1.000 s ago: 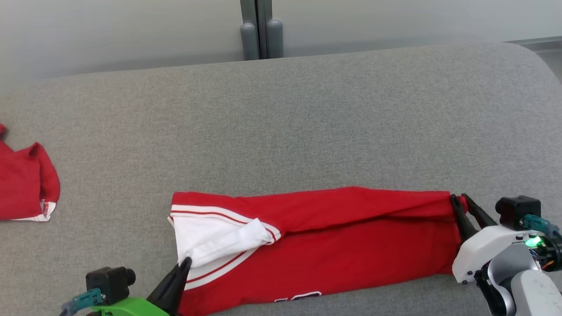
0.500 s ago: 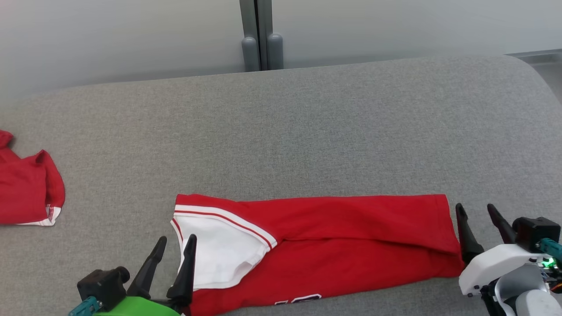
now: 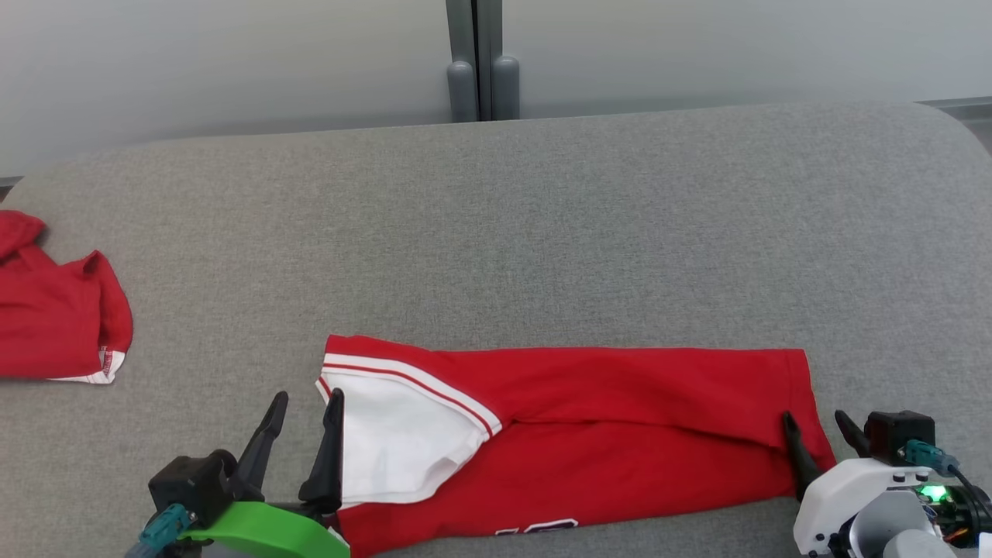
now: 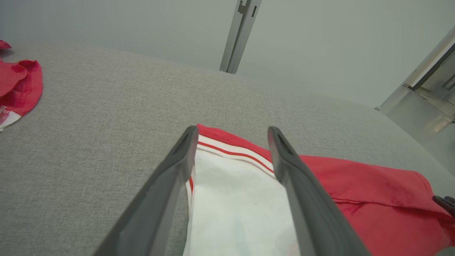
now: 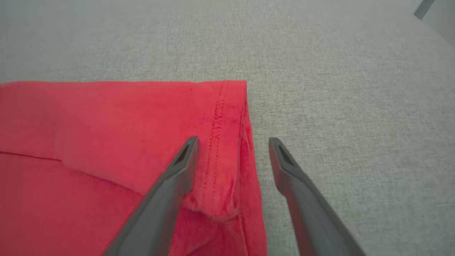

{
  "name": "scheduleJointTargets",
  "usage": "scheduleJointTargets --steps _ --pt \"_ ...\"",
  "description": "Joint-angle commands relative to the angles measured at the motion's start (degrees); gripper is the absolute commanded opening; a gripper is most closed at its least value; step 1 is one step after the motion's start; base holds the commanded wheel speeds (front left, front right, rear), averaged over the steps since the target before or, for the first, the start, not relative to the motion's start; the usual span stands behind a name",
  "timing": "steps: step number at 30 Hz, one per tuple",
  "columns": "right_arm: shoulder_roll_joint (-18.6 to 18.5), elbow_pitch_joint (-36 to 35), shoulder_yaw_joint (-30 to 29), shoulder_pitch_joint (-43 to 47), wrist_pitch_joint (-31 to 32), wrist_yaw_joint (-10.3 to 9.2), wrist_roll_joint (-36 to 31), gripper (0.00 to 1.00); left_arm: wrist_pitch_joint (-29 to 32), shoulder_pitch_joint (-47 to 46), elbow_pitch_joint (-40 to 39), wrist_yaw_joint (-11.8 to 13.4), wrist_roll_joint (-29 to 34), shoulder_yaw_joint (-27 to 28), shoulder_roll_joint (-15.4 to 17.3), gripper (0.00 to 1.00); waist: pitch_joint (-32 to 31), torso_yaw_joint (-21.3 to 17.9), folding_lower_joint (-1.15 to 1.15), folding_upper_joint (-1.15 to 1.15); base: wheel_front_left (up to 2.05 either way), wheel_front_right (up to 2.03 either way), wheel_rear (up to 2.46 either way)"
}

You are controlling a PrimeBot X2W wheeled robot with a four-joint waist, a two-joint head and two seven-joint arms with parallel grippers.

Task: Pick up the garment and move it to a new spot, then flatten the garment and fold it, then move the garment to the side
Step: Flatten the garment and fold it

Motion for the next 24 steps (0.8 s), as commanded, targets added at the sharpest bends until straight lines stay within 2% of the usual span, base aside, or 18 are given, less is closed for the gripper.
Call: scheduleJointTargets --steps 1,8,9,10,11,12,17,24 --pt "-0.3 1.2 -0.1 -0.6 0.1 -0.07 -0.3 1.0 -0.4 -0.9 0.3 0.0 0.6 0.0 -0.1 1.0 0.1 0.2 0.0 0.0 0.0 0.0 0.0" --pt "-0.2 7.5 1.2 -1.8 -0.7 -0.07 -0.4 1.0 -0.7 -1.5 1.6 -0.2 1.3 -0.2 -1.0 1.0 0.4 0.5 0.0 0.0 0.0 0.0 0.0" --pt "-0.1 8.1 1.6 -1.9 -1.0 -0.07 -0.2 0.41 -0.8 -1.6 1.7 -0.1 1.4 -0.3 -1.2 1.0 0.4 0.4 0.0 0.0 0.0 0.0 0.0" --pt "0.1 8.9 2.1 -2.0 -1.0 -0.06 0.1 0.29 -0.9 -1.8 1.8 -0.2 1.5 -0.4 -1.4 1.0 0.3 0.3 0.0 0.0 0.0 0.0 0.0" --pt "0.3 9.3 2.5 -2.1 -1.3 -0.04 0.5 0.29 -0.9 -1.9 1.8 -0.2 1.6 -0.4 -1.5 1.0 0.3 0.3 0.0 0.0 0.0 0.0 0.0" --pt "0.4 9.8 2.8 -2.3 -1.5 -0.04 0.7 0.0 -1.0 -2.0 1.9 -0.3 1.8 -0.4 -1.7 1.0 0.3 0.1 0.0 0.0 0.0 0.0 0.0" --pt "-0.5 10.2 2.2 -4.6 -2.7 -0.09 1.3 0.0 -1.1 -2.1 2.1 -0.3 2.3 -0.3 -2.0 1.0 0.1 -1.1 0.0 0.0 0.0 0.0 0.0" --pt "-5.8 7.8 -2.8 -6.7 -0.6 -0.09 2.8 0.0 -1.3 -2.1 2.6 -0.5 3.0 -0.3 -2.7 1.0 -0.1 -2.8 0.0 0.0 0.0 0.0 0.0"
